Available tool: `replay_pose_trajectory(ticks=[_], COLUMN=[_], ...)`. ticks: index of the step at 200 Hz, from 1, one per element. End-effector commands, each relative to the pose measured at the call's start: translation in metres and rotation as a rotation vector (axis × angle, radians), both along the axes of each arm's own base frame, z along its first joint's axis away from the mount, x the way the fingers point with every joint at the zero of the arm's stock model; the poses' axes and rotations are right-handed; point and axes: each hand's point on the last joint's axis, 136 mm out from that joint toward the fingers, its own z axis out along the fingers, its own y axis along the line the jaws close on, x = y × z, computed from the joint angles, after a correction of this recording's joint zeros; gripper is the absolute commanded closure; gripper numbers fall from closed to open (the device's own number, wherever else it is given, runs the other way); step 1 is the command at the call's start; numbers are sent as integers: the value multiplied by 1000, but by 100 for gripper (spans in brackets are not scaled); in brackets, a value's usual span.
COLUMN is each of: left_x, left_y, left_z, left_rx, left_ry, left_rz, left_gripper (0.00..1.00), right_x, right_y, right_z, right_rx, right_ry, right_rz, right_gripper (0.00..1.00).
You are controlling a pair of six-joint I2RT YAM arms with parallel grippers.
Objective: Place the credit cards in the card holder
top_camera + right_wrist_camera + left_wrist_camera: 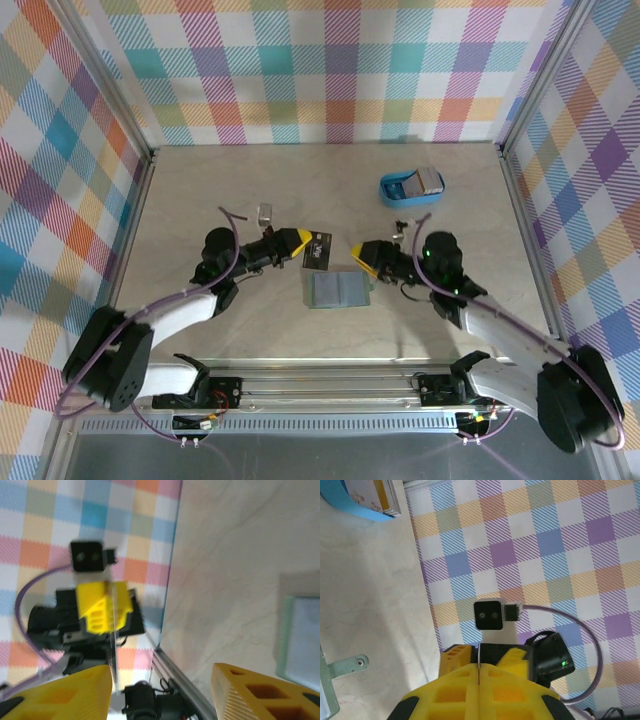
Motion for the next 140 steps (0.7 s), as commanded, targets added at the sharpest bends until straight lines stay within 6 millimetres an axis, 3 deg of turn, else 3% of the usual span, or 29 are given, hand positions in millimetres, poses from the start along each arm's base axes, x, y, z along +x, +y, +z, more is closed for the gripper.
replay_pose_trajectory(ticks=[1,32,60,96,140], left_x=[2,-1,0,4,4], left_y=[15,28,22,18,6], left_z=[8,18,27,24,23], left_rx=[90,106,91,70,65], left_ry=[-106,-132,-132,-114,-115], left_rz=[185,259,229,226,196], left_gripper=[100,100,100,100,100], right_x=[15,2,-2,-4,-1], right_y=[-13,-7,1,16,28], right_z=[19,20,21,27,27], right_rx=[57,91,88,118,120], right_ry=[-72,-104,-104,-97,-70], right_rz=[-155,-110,-48,45,106], right_gripper=[43,40,37,37,41])
